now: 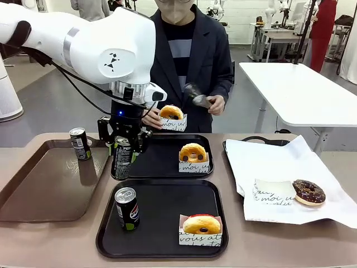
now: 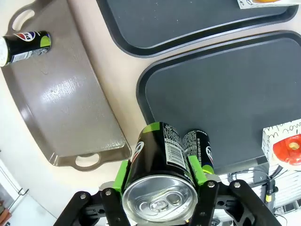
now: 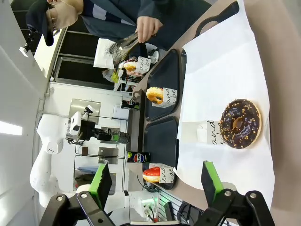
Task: Set up donuts and drinks on trays.
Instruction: Pick up one Pepsi coke from the Handle tray and place it on the Flat Tray without a Pepsi coke.
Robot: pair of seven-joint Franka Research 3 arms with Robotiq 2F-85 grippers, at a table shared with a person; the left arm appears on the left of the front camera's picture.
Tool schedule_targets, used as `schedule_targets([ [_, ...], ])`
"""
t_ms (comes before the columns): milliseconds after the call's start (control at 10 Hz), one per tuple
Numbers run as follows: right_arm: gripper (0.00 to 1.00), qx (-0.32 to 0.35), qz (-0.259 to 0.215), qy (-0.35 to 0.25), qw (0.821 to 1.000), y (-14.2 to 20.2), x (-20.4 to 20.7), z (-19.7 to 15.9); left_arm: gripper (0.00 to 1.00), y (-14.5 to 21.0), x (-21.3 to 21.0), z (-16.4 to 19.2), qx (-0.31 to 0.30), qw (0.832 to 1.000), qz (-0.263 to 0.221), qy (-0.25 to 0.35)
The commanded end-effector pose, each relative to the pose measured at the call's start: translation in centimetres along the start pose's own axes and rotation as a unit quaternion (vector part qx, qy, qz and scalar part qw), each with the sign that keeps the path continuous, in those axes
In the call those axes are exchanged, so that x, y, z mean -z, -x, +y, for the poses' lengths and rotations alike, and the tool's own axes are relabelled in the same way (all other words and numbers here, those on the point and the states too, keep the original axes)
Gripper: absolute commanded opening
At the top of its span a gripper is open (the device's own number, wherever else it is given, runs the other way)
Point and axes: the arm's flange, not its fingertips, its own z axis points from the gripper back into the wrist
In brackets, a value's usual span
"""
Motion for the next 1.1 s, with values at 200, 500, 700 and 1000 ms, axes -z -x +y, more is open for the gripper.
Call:
schedule_targets([
  [200,1.0,-0.009,-0.008,-0.014,1.0,-0.3,0.1,0.0,0.59,0.0,0.0,0.0,0.0,1.0,0.0,0.0],
  [500,1.0,-0.009,-0.008,-0.014,1.0,-0.3,0.1,0.0,0.59,-8.9,-0.6,0.2,0.006,0.997,-0.046,0.059],
  [700,1.0,-0.009,-0.008,-0.014,1.0,-0.3,0.1,0.0,0.59,-8.5,-1.1,1.2,0.025,0.994,-0.062,0.083],
  [1000,1.0,-0.009,-0.008,-0.014,1.0,-0.3,0.1,0.0,0.59,6.6,-3.2,8.9,0.074,0.99,-0.082,0.09],
])
